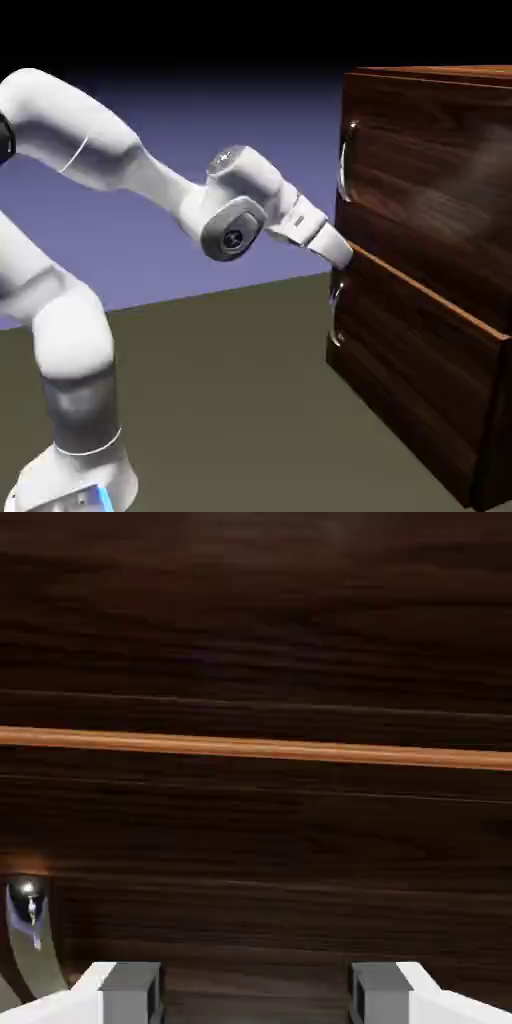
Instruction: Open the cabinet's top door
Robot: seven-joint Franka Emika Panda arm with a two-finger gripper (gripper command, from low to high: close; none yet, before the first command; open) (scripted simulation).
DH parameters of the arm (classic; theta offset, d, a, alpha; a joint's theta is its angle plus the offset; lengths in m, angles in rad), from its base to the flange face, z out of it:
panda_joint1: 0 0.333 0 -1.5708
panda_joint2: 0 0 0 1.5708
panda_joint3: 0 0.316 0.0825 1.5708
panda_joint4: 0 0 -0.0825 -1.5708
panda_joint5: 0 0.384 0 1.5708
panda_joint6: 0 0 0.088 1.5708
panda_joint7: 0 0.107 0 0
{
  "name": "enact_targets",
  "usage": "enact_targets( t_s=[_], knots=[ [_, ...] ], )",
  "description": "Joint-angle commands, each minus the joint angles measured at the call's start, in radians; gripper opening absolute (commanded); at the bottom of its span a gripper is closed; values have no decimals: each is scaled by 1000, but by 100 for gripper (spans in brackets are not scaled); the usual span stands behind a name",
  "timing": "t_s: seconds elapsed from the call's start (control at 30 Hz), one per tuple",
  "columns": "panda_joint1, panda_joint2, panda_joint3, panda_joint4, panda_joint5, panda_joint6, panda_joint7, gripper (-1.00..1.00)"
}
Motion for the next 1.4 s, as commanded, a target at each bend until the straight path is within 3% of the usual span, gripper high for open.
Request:
enact_targets(
  t_s=[0.0, 1.37],
  knots=[
    [-21, -17, 22, 7, 44, -6, -20, 0],
    [-862, -711, 902, 283, 1827, -272, -828, 0]
  ],
)
